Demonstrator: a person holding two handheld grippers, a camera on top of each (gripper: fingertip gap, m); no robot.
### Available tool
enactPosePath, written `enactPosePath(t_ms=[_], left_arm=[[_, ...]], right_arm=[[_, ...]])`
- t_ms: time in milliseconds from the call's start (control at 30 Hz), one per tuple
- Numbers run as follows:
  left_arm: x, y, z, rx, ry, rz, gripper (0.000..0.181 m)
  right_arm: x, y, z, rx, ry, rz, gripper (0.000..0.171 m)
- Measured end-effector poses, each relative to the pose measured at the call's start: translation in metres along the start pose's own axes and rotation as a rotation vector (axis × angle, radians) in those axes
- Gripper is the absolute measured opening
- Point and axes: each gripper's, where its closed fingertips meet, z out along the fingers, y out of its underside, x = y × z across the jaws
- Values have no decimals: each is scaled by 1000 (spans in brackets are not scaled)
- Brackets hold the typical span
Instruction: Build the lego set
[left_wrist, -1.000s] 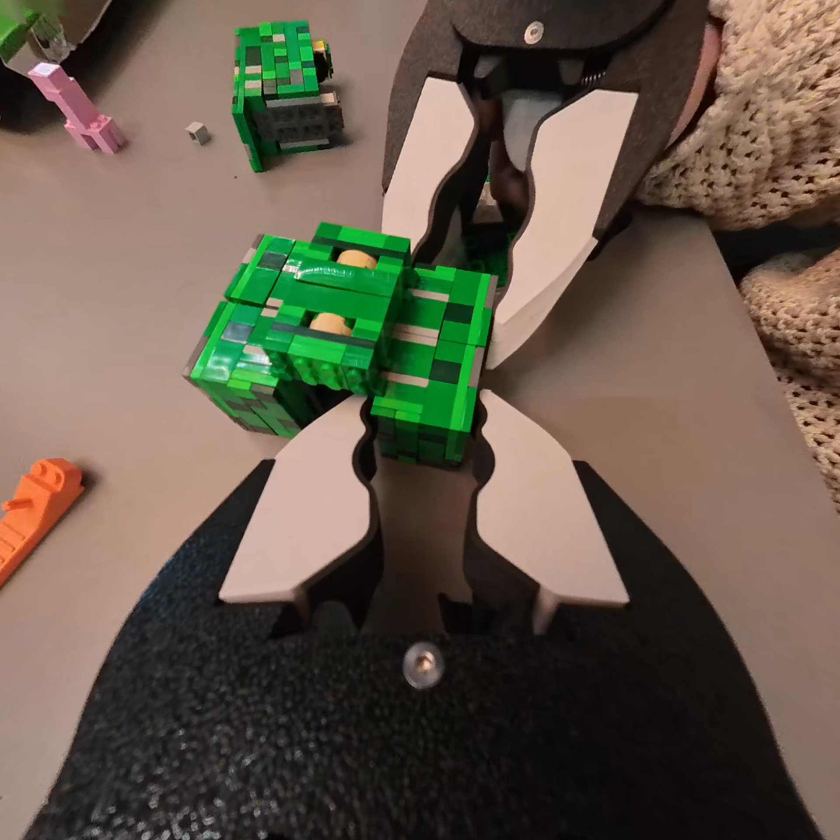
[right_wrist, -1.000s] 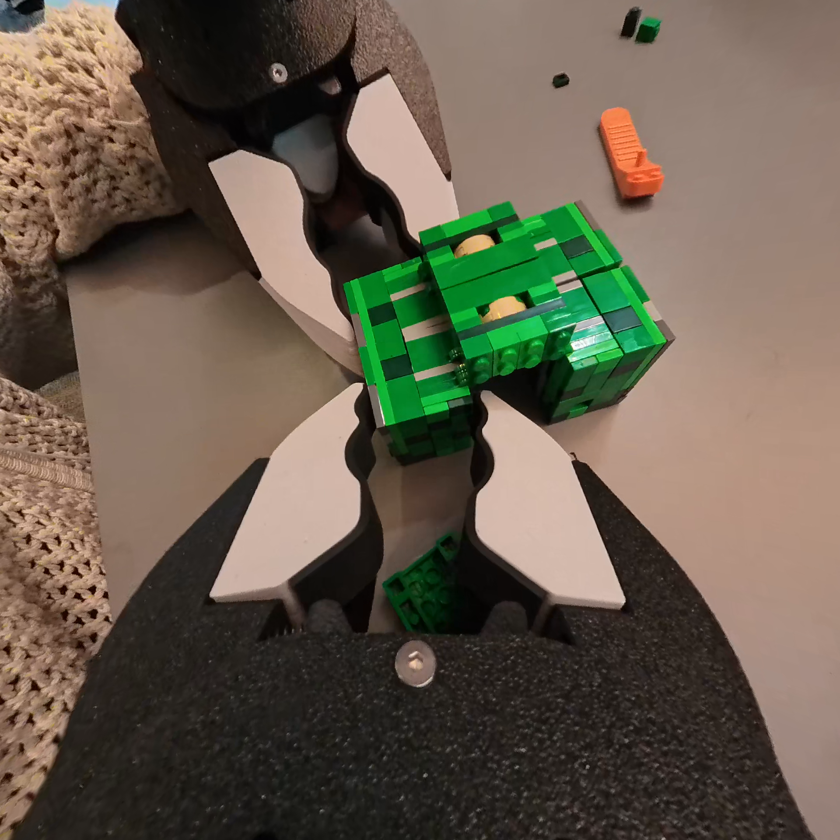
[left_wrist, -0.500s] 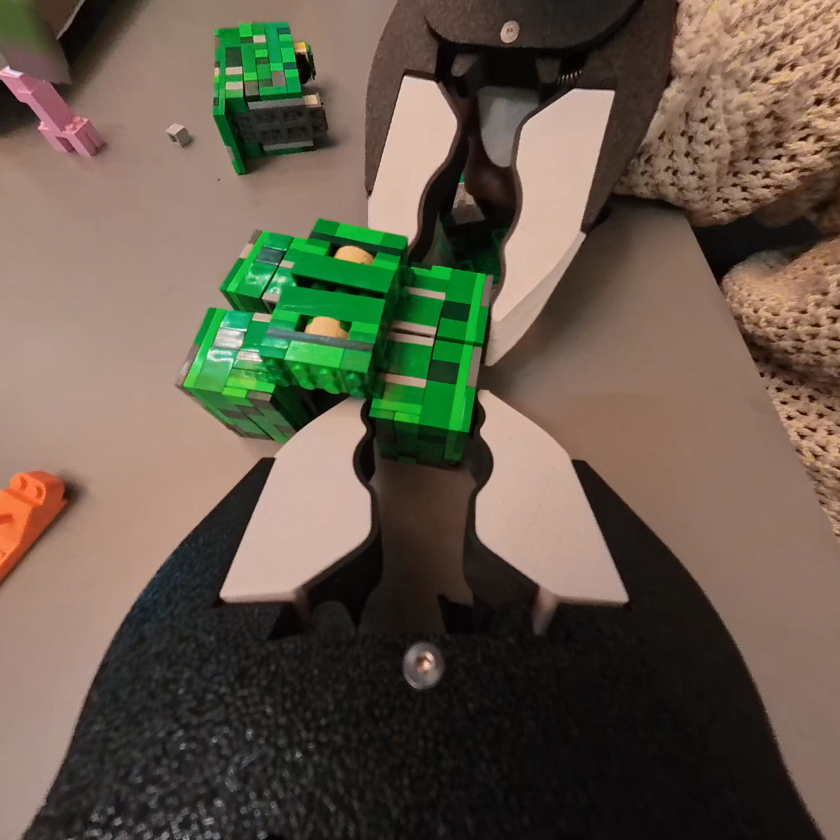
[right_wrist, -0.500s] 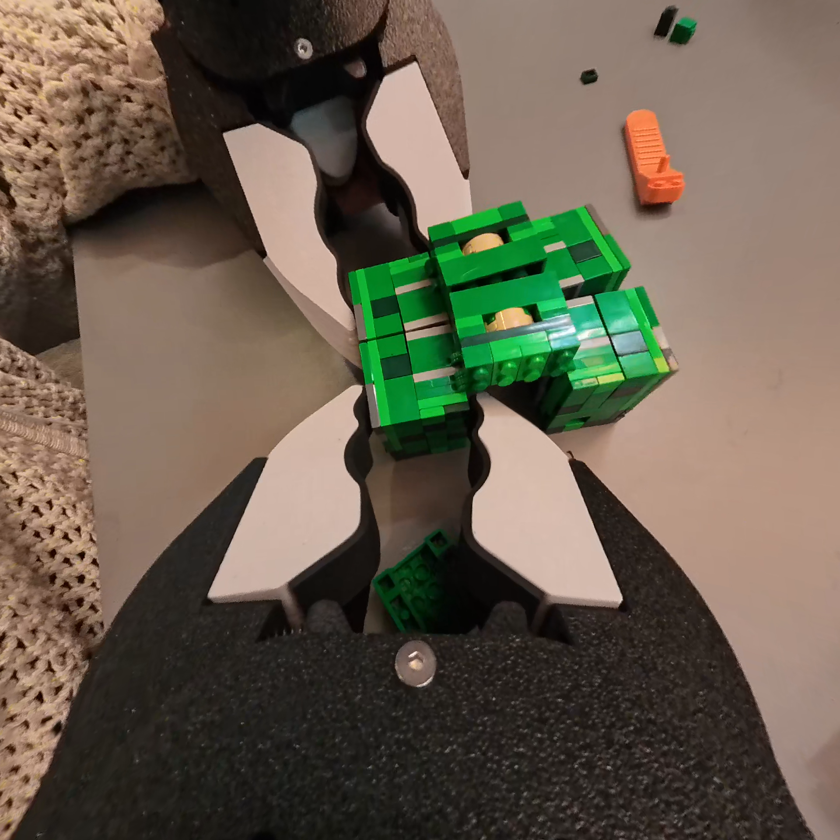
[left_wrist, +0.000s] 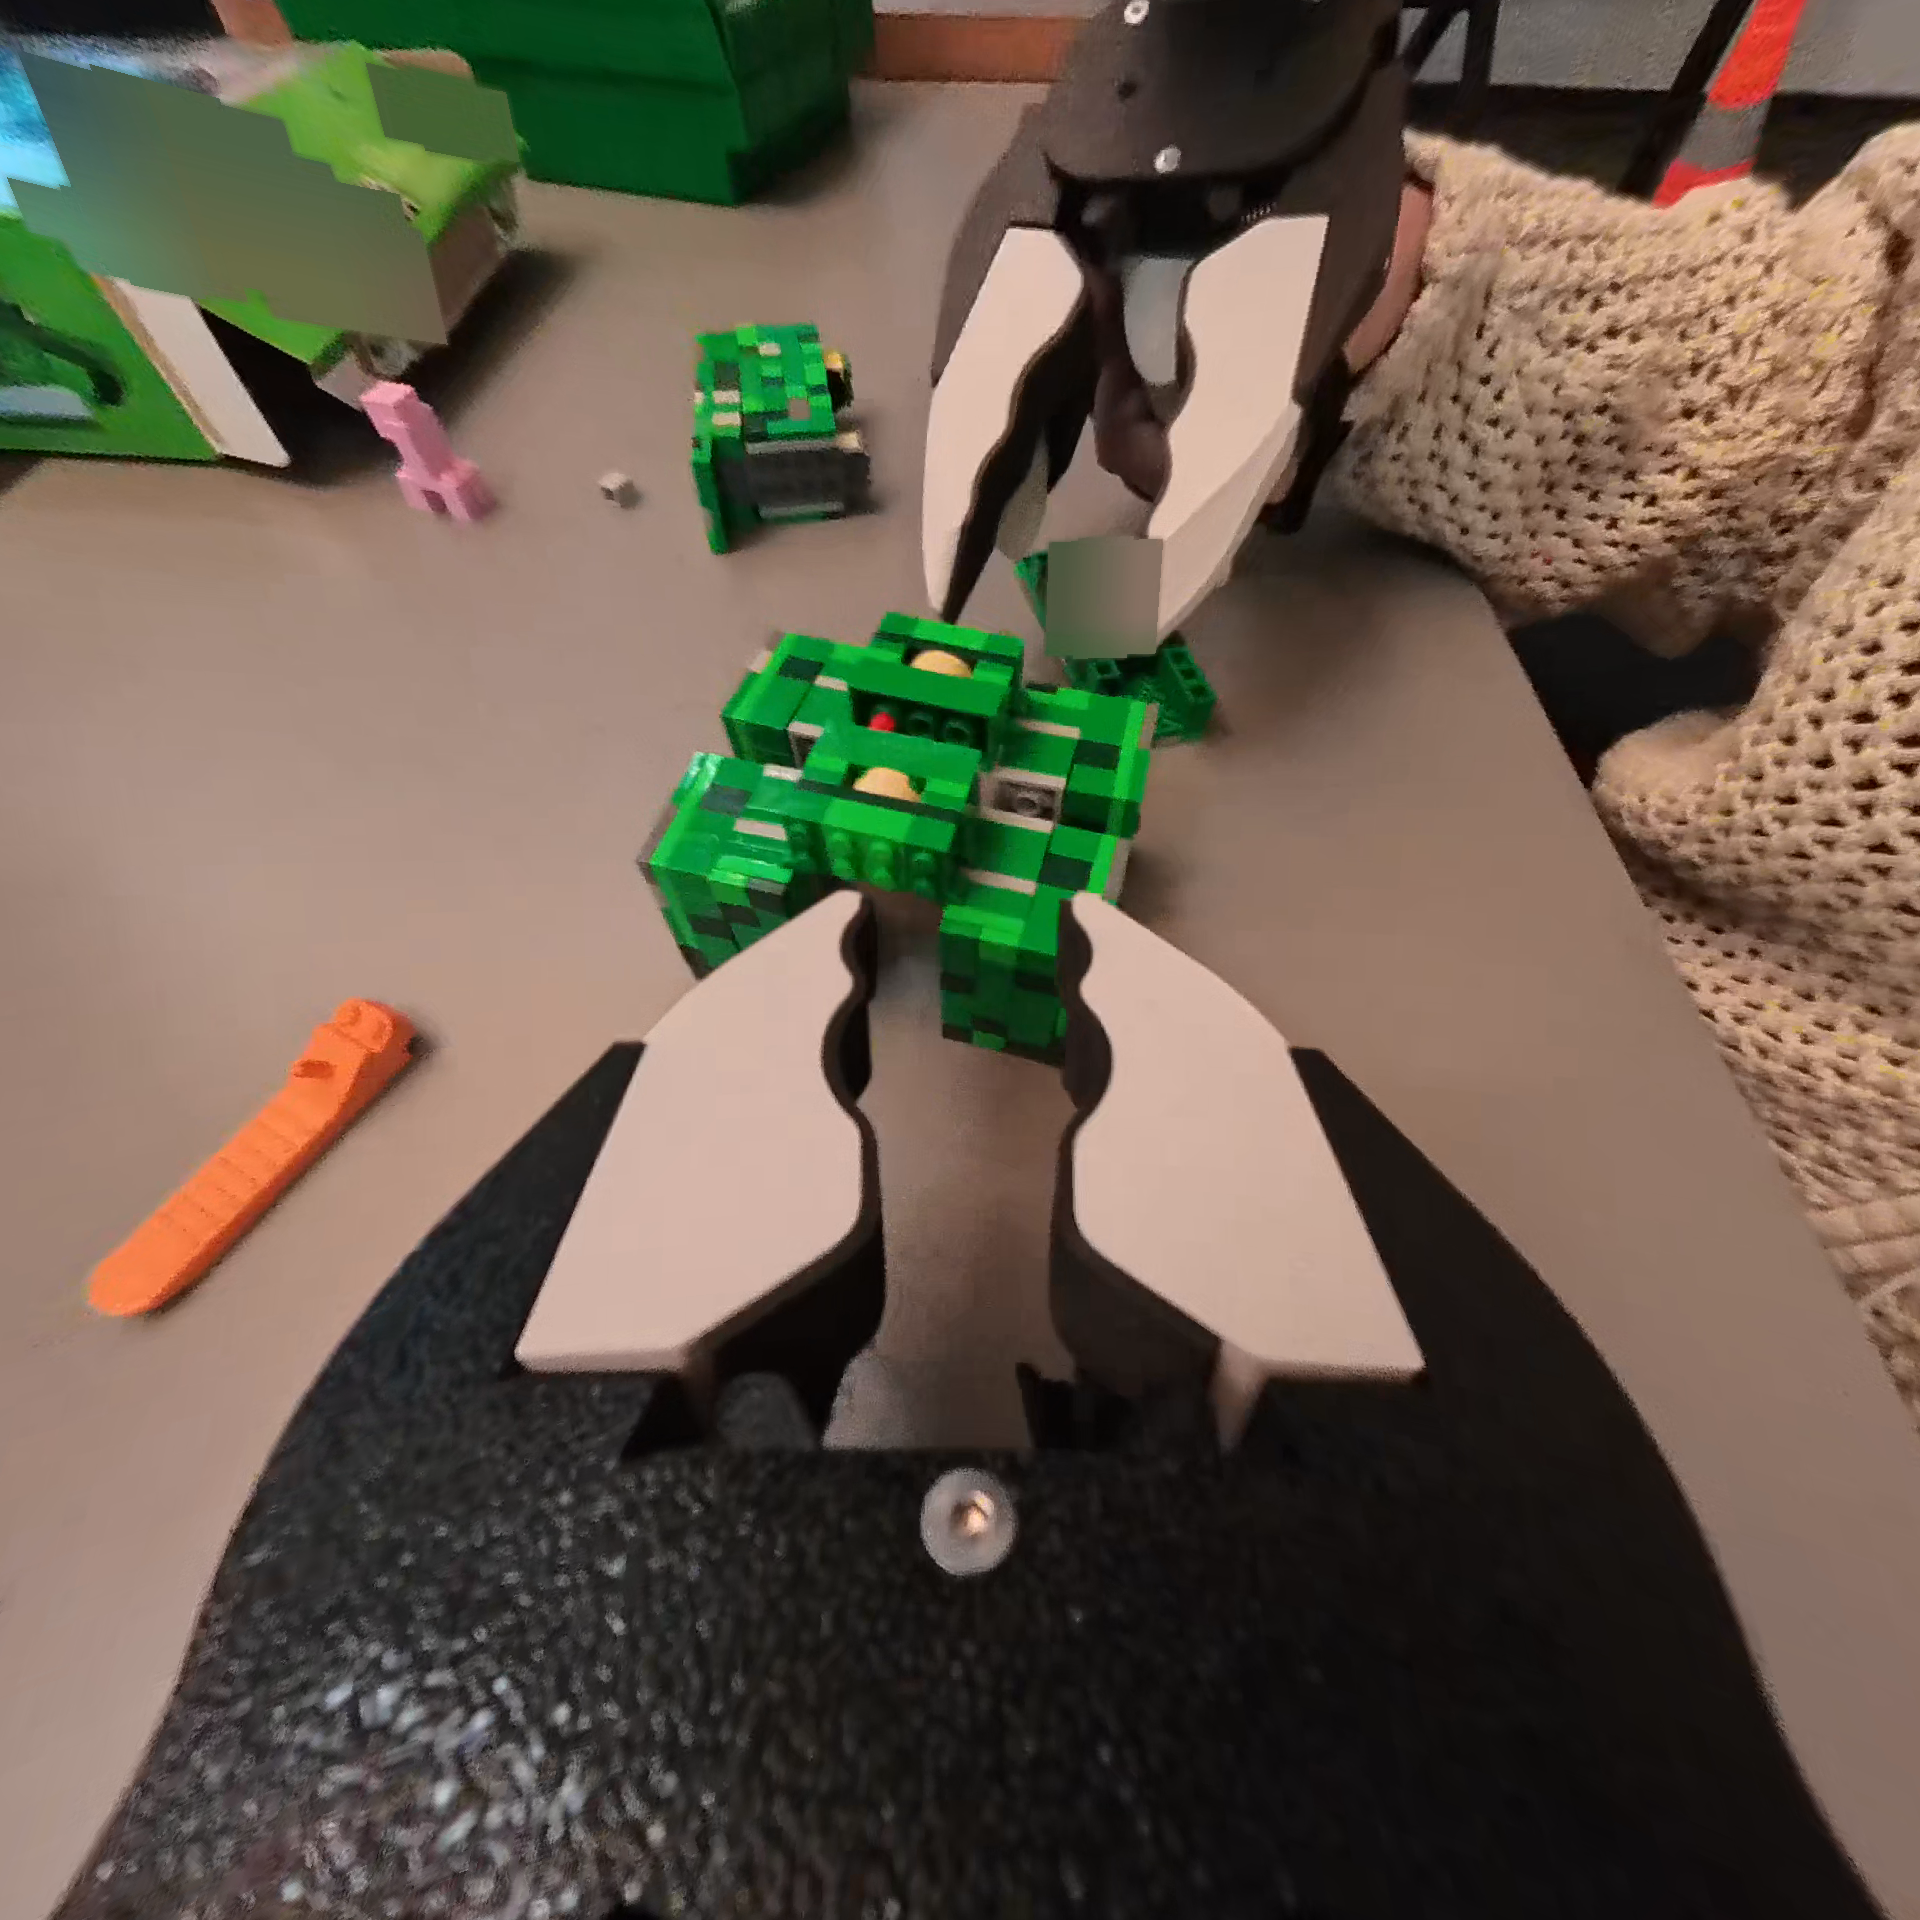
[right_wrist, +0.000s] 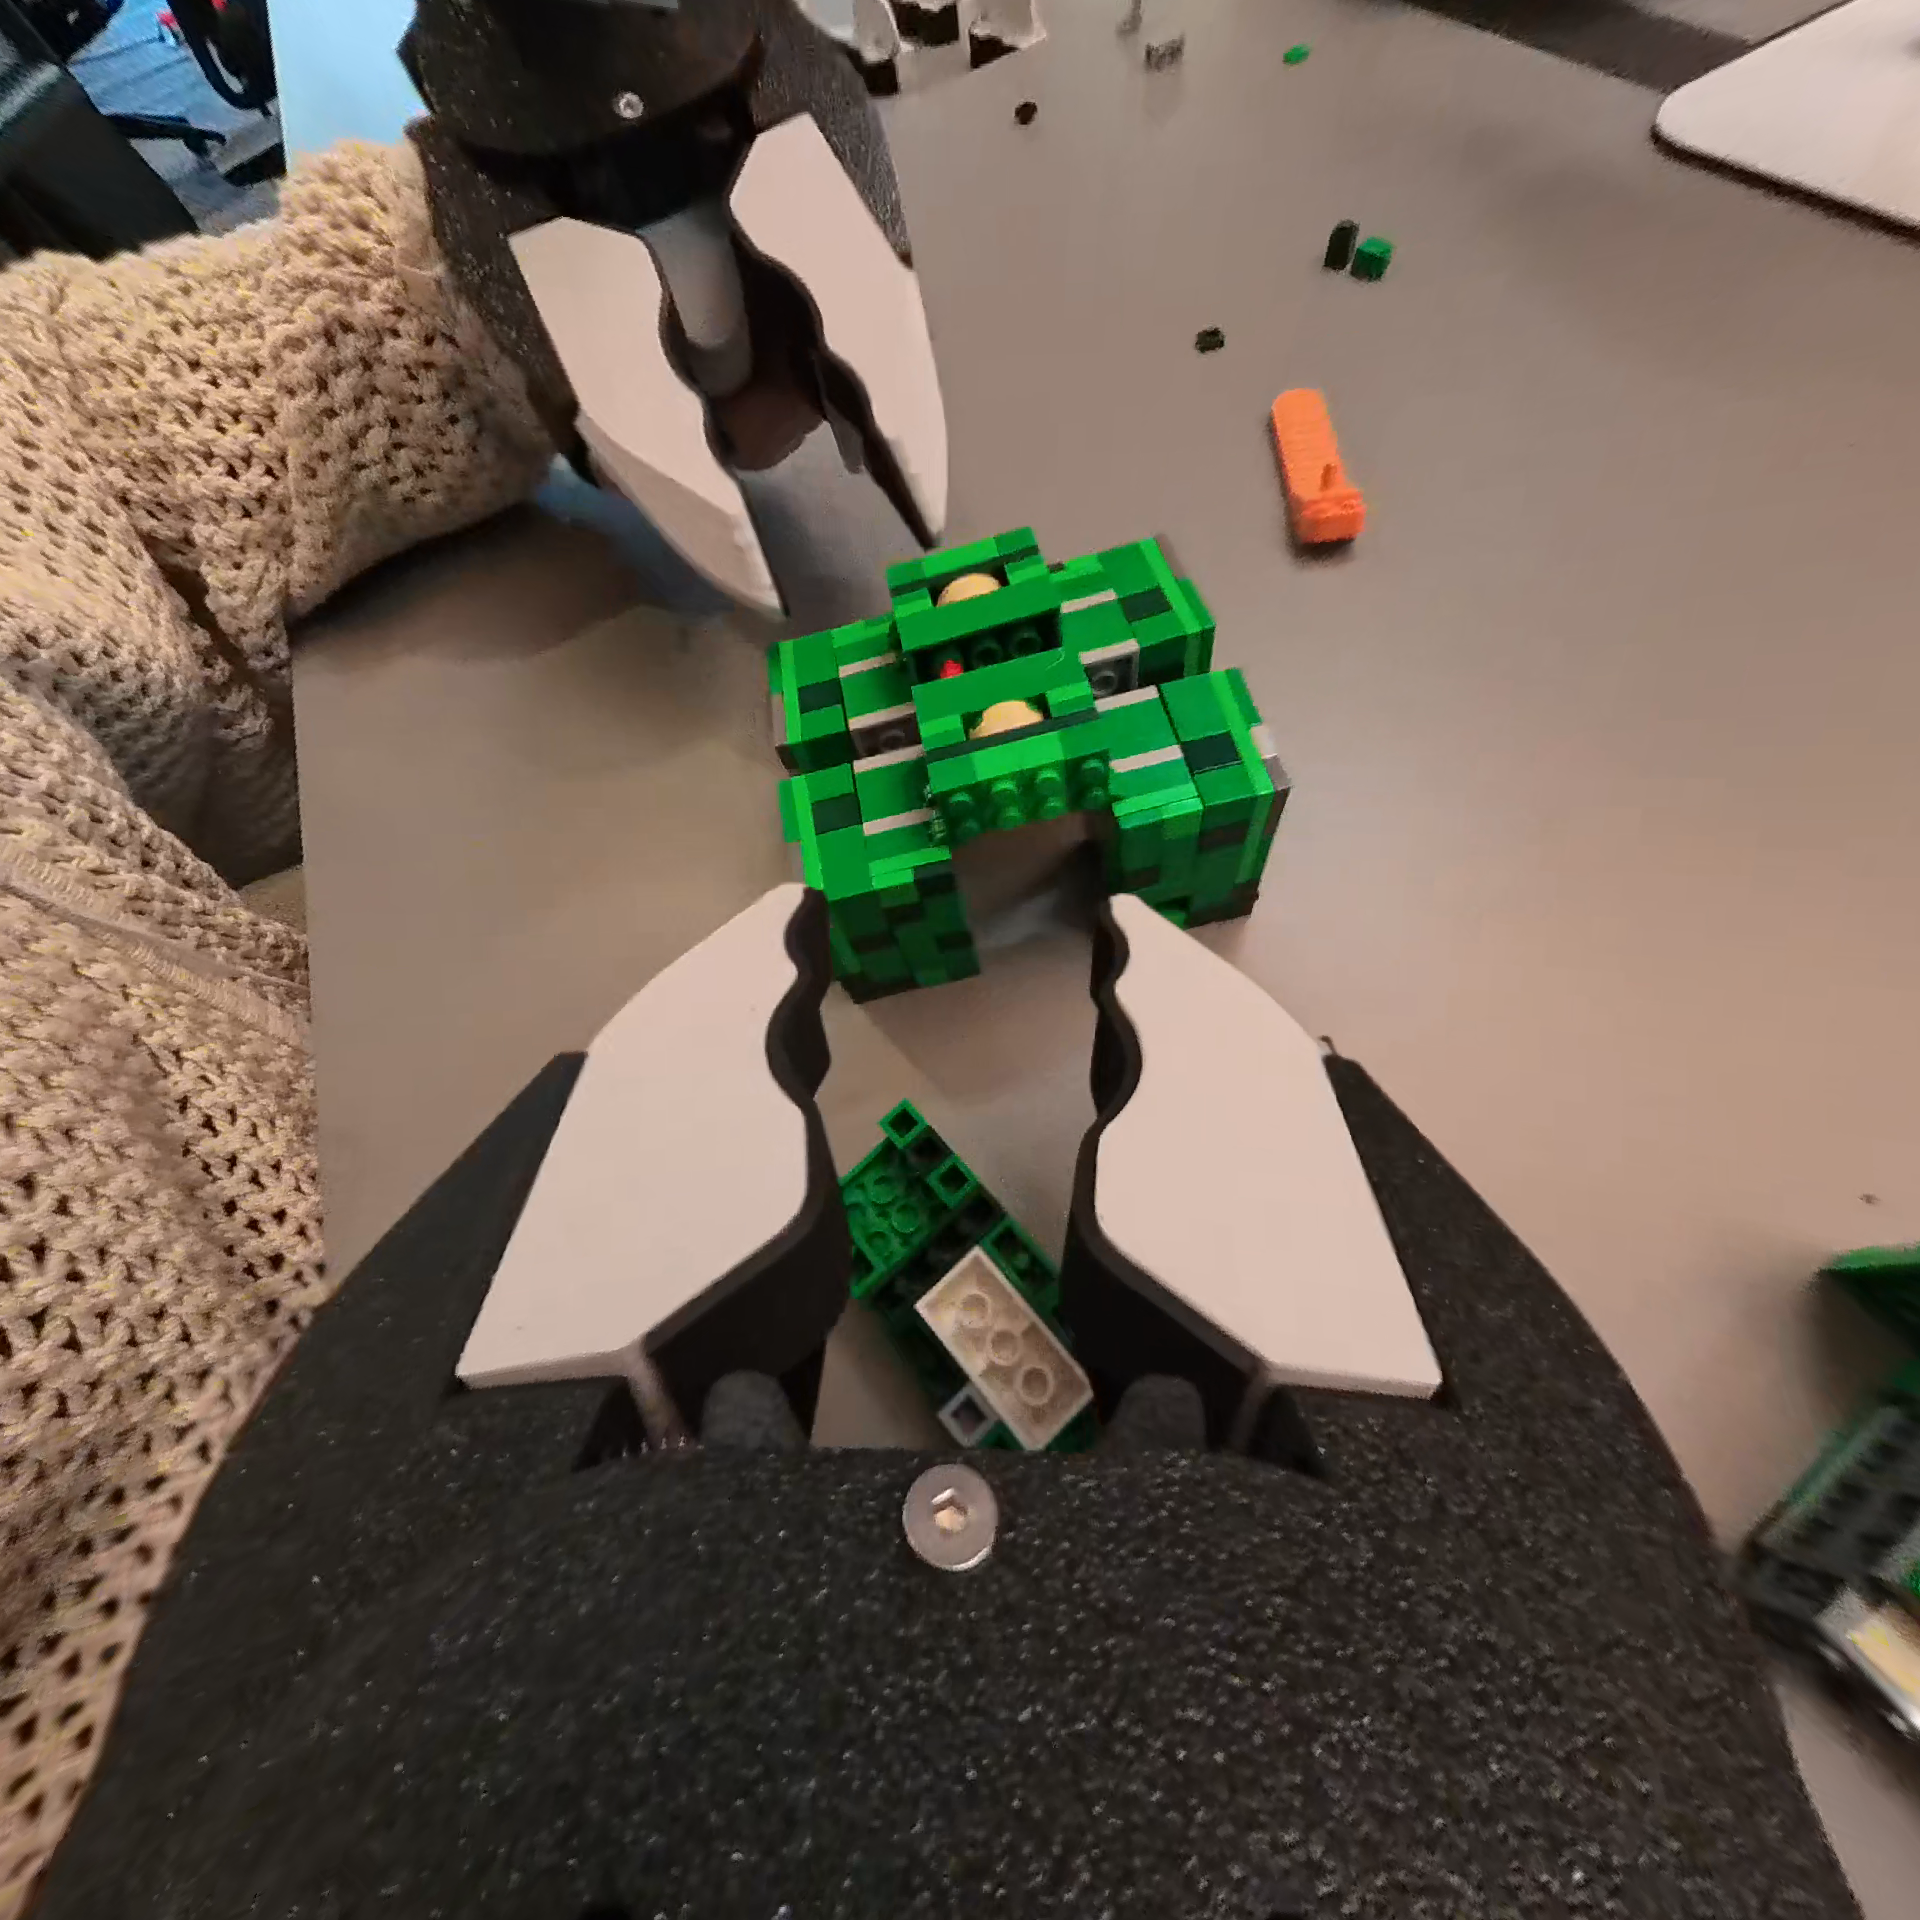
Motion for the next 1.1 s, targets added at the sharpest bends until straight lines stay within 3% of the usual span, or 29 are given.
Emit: enactPosePath(t_ms=[233, 533, 667, 767, 900, 1100], left_arm=[[-15, -2, 8, -18, -104, 96, 19], [-20, -2, 6, -11, -67, 58, 8], [-21, -9, 4, 28, -38, 51, 25], [-16, -12, 10, 20, 15, 89, 42], [-17, -11, 19, -24, 67, 122, 53], [-18, -8, 30, -82, 83, 139, 45]], right_arm=[[10, -13, 5, 3, 27, -124, 28], [18, -13, 7, 0, -10, -135, 14], [17, -22, 1, 61, -50, -128, 25], [15, -27, 8, 65, -57, -200, 51], [16, -22, 21, -8, -74, -297, 53], [15, -20, 28, -36, -105, -304, 50]])
